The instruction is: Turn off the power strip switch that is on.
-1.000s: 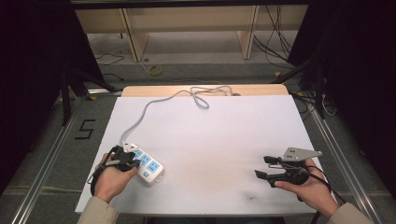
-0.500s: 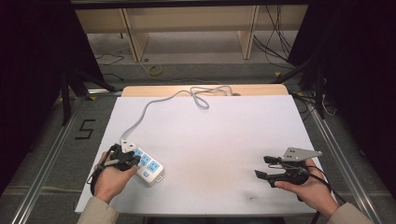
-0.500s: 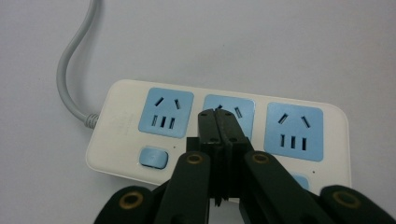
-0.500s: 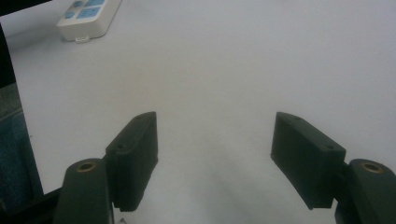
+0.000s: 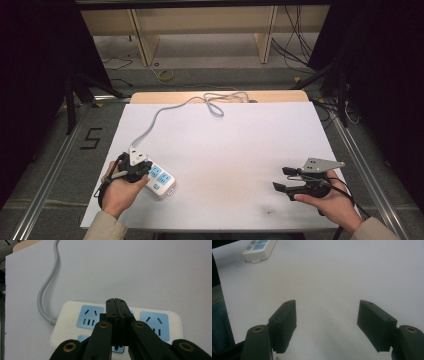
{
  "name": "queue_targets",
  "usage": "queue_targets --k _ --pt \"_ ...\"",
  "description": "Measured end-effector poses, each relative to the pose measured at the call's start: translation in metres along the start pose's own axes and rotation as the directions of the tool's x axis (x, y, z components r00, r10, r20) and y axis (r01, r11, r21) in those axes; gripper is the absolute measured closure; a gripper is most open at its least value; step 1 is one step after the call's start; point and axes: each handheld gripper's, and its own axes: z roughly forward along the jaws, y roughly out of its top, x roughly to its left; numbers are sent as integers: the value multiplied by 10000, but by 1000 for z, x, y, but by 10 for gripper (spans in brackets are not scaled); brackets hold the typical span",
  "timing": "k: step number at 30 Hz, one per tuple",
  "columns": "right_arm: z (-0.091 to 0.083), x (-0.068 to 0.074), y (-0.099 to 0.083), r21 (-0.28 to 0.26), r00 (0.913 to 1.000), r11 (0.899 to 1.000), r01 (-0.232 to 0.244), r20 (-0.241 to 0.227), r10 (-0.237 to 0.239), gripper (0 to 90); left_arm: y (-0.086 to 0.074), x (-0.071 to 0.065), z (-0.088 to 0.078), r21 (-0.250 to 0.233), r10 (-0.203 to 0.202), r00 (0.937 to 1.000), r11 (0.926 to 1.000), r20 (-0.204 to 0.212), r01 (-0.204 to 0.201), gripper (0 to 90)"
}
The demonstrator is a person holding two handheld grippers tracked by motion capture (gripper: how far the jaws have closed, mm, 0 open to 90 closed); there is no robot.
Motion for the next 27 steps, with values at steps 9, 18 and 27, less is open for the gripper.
queue_targets --k 9,18,27 --pt "0 0 0 -33 10000 10000 -28 6 28 321 4 -6 1 -584 0 9998 9983 213 12 798" --pt "0 0 0 -46 10000 10000 26 9 -25 320 9 -17 6 -1348 425 9965 9903 723 -324 638" --pt "0 0 0 -23 10000 10000 0 11 0 320 22 -33 9 -2136 360 9872 9769 1552 -20 404"
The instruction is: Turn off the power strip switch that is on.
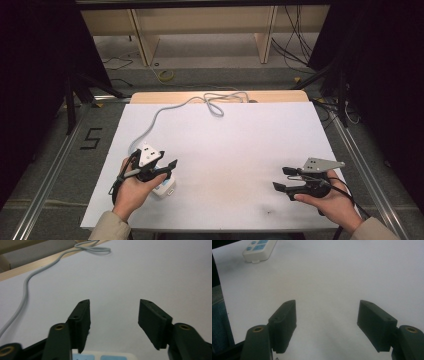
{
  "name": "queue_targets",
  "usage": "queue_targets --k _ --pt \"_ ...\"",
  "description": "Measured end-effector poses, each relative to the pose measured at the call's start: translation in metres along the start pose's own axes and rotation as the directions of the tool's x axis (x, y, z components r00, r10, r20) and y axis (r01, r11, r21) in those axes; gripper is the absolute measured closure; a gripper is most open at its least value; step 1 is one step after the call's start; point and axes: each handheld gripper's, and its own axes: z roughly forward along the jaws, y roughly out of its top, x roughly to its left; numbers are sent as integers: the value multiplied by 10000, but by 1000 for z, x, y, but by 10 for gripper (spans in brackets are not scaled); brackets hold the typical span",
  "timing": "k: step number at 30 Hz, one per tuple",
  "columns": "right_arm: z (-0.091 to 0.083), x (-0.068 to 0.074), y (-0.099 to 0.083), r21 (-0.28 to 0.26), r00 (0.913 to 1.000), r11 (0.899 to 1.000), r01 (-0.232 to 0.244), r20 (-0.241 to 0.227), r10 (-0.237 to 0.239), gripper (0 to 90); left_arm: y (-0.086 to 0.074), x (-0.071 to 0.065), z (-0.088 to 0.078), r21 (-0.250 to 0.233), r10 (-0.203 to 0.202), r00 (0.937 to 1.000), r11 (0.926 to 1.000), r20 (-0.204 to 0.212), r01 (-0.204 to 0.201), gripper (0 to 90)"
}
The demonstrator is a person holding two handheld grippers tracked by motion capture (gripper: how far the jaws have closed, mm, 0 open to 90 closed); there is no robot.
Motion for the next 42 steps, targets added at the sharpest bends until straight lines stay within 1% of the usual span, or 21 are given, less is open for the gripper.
queue_targets --k 2,4,6,7,10,16,18,21,22,23,28,29,30,32,33,35,36,38,40,42 --pt "0 0 0 -5 10000 10000 -2 0 2 320 3 -6 2 -73 77 9997 9999 234 -76 365" --pt "0 0 0 -9 10000 10000 5 -2 -5 320 5 -12 5 -32 189 9992 9998 360 -188 307" --pt "0 0 0 -11 10000 10000 -11 -10 11 320 6 -18 8 56 467 9973 9989 571 -471 280" --pt "0 0 0 -42 10000 10000 -27 -10 27 319 6 -22 10 70 533 9962 9985 694 -539 269" --pt "0 0 0 -35 10000 10000 33 -16 -33 319 7 -30 14 164 807 9908 9964 1088 -830 240" --pt "1 1 -1 -2 10000 10000 0 -65 0 317 7 -45 20 116 1120 9788 9932 1713 -1157 215" --pt "1 1 -1 -19 10000 10000 21 -52 -21 317 5 -50 22 111 1262 9747 9914 1846 -1305 215" --pt "1 1 -1 -19 9999 10000 69 -73 -69 315 0 -55 25 358 1552 9689 9856 1930 -1650 215" --pt "2 1 -1 12 9999 10000 90 -82 -90 315 -1 -57 25 417 1614 9665 9840 1994 -1729 214" --pt "2 0 -1 27 9999 10000 90 -86 -90 315 -2 -59 26 430 1628 9655 9836 2032 -1749 212" --pt "2 1 -1 54 9999 10000 35 -102 -34 314 -8 -69 31 659 1972 9538 9739 2267 -2171 199" --pt "3 0 -1 24 9999 10000 92 -74 -92 313 -9 -70 32 691 2013 9513 9724 2336 -2227 198" --pt "3 0 -1 43 10000 10000 81 -59 -80 313 -10 -72 33 668 2002 9509 9729 2362 -2214 198" --pt "3 0 -1 84 10000 10000 53 -68 -53 313 -10 -74 33 676 2093 9467 9704 2450 -2320 198" --pt "3 0 -1 58 9999 10000 74 -83 -74 313 -10 -76 33 660 2066 9469 9712 2464 -2291 198" --pt "3 0 -1 71 9999 9999 90 -93 -90 313 -10 -76 32 683 2127 9458 9694 2455 -2358 198" --pt "3 1 -1 93 9999 9999 58 -96 -57 313 -11 -77 32 641 2073 9477 9713 2425 -2289 198" --pt "3 0 -1 64 9999 10000 53 -111 -53 313 -10 -75 31 626 2052 9489 9721 2398 -2260 198" --pt "3 0 -1 70 9999 9999 76 -92 -75 313 -11 -74 30 609 1990 9519 9739 2330 -2186 198" --pt "3 0 -1 87 9999 9999 61 -109 -60 313 -11 -74 29 619 2006 9517 9735 2326 -2203 198"
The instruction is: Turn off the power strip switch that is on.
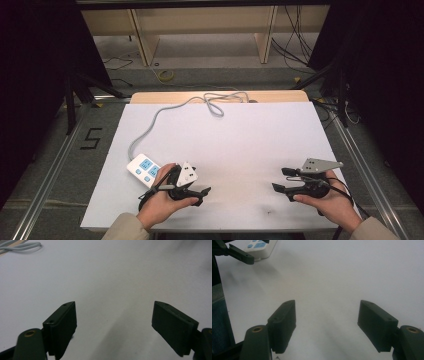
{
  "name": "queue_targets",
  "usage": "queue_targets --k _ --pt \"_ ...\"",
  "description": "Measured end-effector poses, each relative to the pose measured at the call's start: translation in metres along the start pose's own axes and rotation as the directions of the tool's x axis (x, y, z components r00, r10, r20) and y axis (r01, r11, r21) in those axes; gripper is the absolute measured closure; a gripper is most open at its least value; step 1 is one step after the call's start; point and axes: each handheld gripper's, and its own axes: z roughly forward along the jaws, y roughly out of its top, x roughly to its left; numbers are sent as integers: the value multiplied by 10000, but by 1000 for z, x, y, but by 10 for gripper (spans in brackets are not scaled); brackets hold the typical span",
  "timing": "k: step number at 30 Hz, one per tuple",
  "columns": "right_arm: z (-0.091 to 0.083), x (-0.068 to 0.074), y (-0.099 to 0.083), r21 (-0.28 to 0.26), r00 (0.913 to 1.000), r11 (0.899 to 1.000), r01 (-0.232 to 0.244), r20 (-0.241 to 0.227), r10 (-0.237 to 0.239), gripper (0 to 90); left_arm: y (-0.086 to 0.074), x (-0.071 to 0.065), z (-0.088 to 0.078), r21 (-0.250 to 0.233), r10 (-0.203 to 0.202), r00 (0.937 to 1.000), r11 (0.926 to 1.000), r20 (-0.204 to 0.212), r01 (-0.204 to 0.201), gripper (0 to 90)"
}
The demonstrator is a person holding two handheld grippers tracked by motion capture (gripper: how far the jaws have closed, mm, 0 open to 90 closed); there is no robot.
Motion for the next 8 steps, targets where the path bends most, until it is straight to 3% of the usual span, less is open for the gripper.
queue_targets --k 8 --pt "0 0 0 -4 10000 10000 -17 1 17 313 1 -3 2 62 49 10000 10000 59 -49 201"
